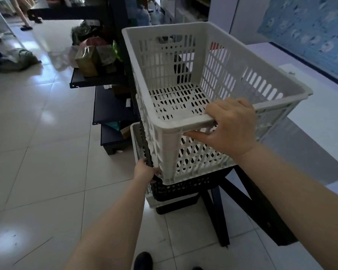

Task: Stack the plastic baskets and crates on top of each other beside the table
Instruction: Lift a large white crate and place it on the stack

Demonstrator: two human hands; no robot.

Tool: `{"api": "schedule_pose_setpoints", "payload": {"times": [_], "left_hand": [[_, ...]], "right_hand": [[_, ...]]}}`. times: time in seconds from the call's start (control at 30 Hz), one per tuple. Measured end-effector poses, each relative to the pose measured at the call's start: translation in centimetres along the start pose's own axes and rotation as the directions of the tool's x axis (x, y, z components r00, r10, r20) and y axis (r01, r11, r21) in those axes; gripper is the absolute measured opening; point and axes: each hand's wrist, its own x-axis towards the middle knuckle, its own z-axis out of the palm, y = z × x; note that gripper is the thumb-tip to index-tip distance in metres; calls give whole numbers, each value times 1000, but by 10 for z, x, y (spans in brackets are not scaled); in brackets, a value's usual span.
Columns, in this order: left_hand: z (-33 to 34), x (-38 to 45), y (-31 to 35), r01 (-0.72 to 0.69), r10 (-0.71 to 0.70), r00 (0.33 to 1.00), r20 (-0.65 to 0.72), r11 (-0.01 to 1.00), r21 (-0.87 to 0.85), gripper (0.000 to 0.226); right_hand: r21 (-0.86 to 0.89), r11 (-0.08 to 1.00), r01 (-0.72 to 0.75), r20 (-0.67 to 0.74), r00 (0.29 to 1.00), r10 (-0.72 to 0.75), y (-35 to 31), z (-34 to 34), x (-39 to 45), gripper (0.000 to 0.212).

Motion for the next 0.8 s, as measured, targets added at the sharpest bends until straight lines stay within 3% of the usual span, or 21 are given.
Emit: {"api": "schedule_pose_setpoints", "payload": {"times": [0.3, 0.6, 0.7, 0.8], "left_hand": [[1, -11, -2, -44, 47, 998, -32, 996, 80, 58], [-35, -9, 9, -99, 85, 993, 85, 980, 173, 46], [-61, 5, 18, -118, 102, 990, 103, 979, 166, 41], [-95, 24, 25, -155, 137, 984, 111, 971, 183, 36]], "right_hand": [[16, 999, -48, 98, 994, 46, 0, -17, -8, 56], [184, 980, -71, 21, 997, 68, -52, -19, 8, 67], [190, 982, -11, -95, 995, 30, -84, -9, 22, 54], [79, 996, 33, -154, 988, -21, -115, 5, 34, 35]]}}
